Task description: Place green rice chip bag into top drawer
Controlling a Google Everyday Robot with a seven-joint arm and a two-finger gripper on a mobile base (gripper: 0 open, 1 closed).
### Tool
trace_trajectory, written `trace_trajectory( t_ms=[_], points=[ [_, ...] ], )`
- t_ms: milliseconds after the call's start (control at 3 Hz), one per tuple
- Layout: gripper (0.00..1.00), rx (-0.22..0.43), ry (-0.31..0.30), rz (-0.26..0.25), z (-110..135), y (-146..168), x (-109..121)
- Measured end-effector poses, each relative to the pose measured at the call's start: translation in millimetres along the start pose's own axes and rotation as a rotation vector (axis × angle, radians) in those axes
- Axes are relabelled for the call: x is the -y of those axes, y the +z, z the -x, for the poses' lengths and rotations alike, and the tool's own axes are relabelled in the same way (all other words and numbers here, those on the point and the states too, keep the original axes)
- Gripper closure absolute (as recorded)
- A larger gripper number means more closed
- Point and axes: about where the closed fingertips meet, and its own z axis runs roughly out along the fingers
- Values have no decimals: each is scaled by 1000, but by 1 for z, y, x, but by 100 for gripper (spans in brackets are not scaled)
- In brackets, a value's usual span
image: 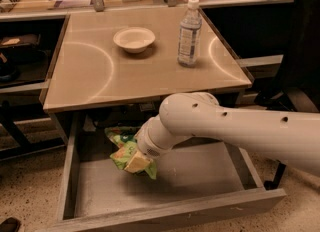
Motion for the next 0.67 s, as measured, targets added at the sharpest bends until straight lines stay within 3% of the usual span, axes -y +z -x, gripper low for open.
trace_trajectory(
  t_ms=[667],
  points=[
    [100, 30, 21, 29, -10, 26, 1]
  ],
)
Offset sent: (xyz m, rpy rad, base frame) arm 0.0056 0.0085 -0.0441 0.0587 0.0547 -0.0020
